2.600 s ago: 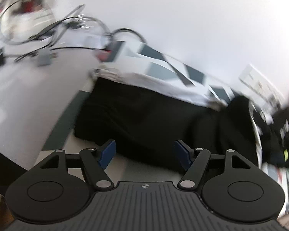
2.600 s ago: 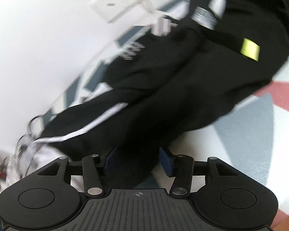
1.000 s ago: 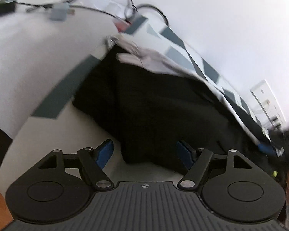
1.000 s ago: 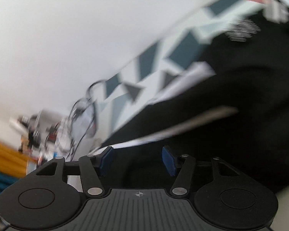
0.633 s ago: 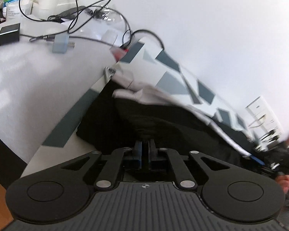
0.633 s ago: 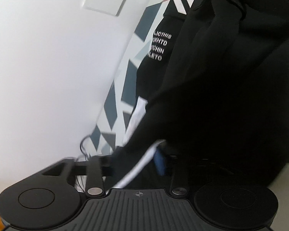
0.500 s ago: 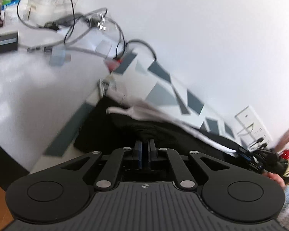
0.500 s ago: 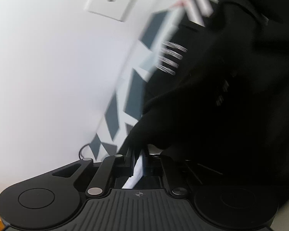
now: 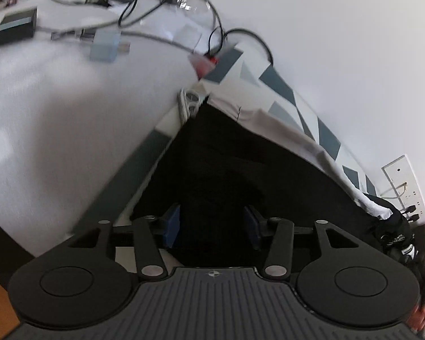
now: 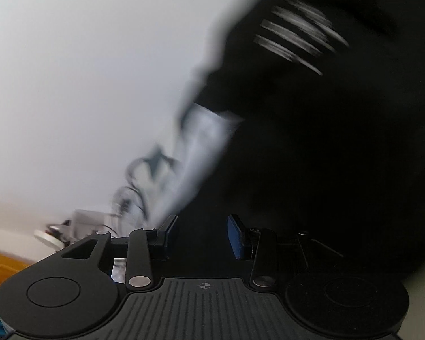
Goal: Fold clothes
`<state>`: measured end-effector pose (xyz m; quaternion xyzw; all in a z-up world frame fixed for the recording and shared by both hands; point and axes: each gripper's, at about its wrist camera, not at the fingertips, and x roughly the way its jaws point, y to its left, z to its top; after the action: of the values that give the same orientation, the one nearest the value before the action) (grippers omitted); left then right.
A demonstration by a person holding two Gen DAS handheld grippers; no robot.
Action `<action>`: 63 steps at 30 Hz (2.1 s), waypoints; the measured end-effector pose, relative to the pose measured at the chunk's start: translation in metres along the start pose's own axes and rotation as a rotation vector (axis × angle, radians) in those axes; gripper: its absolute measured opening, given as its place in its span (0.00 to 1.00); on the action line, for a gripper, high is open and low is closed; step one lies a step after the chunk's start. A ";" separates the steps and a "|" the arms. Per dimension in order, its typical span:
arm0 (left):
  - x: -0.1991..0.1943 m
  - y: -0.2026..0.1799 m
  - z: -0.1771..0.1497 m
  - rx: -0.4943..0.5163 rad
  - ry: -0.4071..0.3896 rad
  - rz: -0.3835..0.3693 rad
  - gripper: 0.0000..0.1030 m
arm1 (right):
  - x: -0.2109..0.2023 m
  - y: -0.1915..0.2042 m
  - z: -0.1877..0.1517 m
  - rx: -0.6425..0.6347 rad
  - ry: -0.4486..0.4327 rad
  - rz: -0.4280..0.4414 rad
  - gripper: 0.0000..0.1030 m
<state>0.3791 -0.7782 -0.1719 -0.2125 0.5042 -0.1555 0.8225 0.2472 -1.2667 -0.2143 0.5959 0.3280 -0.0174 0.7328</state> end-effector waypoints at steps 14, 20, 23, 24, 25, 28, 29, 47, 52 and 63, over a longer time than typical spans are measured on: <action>-0.023 0.005 -0.024 -0.175 -0.031 -0.169 0.51 | -0.045 -0.084 -0.027 0.306 -0.256 -0.048 0.40; -0.014 0.000 -0.052 -0.285 0.029 -0.271 0.51 | -0.042 -0.090 -0.017 0.299 -0.272 0.029 0.04; -0.008 -0.009 -0.059 -0.292 0.066 -0.322 0.52 | -0.051 -0.066 -0.018 0.199 -0.257 0.079 0.05; -0.009 -0.012 -0.061 -0.278 0.065 -0.333 0.53 | -0.058 -0.058 -0.016 0.175 -0.253 0.099 0.04; -0.011 -0.018 -0.061 -0.249 0.054 -0.328 0.54 | -0.065 -0.050 -0.012 0.160 -0.252 0.121 0.04; -0.011 -0.012 -0.052 -0.230 0.014 -0.277 0.54 | -0.093 -0.035 -0.003 0.137 -0.259 0.184 0.04; -0.011 -0.011 -0.049 -0.224 0.001 -0.260 0.54 | -0.104 -0.034 0.001 0.143 -0.274 0.199 0.04; -0.024 0.010 -0.054 -0.248 -0.046 -0.039 0.68 | -0.137 -0.076 -0.001 0.272 -0.287 0.091 0.05; -0.015 0.006 -0.054 -0.262 -0.054 -0.070 0.68 | -0.137 -0.085 -0.009 0.274 -0.277 0.095 0.06; 0.000 -0.012 -0.051 -0.218 -0.069 -0.108 0.31 | -0.139 -0.085 -0.004 0.264 -0.306 0.072 0.17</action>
<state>0.3331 -0.7986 -0.1863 -0.3329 0.4772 -0.1361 0.8018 0.1010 -1.3379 -0.2183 0.6884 0.1861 -0.1244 0.6899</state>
